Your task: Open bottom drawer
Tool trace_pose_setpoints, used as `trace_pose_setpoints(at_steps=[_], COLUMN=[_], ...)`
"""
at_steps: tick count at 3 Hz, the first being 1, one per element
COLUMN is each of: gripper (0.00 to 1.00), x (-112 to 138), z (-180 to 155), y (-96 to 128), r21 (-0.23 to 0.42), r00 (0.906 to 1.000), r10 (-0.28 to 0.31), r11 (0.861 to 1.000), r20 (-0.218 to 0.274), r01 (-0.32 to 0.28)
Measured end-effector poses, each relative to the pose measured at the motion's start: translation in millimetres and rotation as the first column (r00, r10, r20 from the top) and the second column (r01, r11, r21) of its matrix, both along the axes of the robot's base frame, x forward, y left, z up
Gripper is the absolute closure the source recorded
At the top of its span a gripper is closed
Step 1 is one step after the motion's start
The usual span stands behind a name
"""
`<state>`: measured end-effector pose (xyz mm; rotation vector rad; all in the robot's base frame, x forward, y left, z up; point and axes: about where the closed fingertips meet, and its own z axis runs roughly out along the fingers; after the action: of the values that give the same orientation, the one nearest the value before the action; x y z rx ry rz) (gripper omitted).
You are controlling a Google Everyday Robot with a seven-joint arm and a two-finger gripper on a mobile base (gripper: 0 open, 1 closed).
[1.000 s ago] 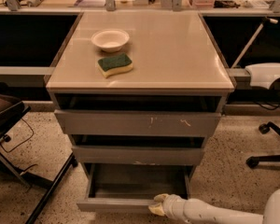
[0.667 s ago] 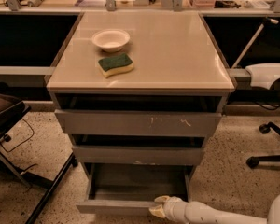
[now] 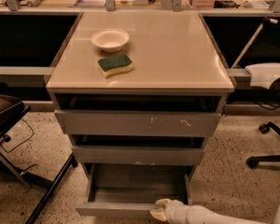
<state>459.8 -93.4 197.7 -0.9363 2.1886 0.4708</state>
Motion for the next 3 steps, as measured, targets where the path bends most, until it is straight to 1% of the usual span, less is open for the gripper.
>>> trace_pose_setpoints(at_steps=[1,2,3], gripper=[1.00,1.00,1.00], x=[-14,-14,-39], z=[-1,3,1], y=[-4,-4,-12], r21=[0.008,0.008,0.021], r00=[0.9999,0.9999,0.9995], r10=[-0.011,-0.011,-0.032], r11=[1.000,1.000,0.999], r20=[-0.001,-0.001,-0.004], r01=[0.011,0.011,0.032])
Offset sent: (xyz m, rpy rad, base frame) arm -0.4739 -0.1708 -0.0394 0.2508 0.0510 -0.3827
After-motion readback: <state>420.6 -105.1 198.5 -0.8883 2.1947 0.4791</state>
